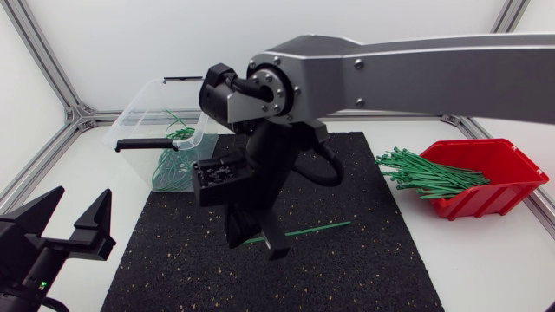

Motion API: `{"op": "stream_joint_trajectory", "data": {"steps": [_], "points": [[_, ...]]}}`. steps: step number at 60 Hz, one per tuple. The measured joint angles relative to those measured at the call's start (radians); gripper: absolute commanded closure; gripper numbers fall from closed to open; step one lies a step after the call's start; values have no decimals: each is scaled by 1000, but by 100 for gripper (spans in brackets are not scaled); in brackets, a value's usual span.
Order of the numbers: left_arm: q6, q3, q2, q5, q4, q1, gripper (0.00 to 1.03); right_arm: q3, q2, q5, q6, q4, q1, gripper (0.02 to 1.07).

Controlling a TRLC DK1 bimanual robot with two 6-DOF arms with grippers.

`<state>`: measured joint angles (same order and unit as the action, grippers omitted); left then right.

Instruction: Take a green cable tie from the red box, thread the tail through the head to close it, then place it in the transparent bin on the left.

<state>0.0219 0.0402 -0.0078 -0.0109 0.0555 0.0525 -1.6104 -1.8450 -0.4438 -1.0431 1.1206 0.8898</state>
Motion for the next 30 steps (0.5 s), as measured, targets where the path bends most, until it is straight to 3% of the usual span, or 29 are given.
{"op": "stream_joint_trajectory", "data": {"steps": [13, 30], "points": [[-4, 26, 6, 85, -79, 3, 6, -133, 12, -149, 3, 135, -91, 93], [-36, 223, 231, 307, -185, -45, 8, -290, 6, -267, -5, 261, -172, 93]]}}
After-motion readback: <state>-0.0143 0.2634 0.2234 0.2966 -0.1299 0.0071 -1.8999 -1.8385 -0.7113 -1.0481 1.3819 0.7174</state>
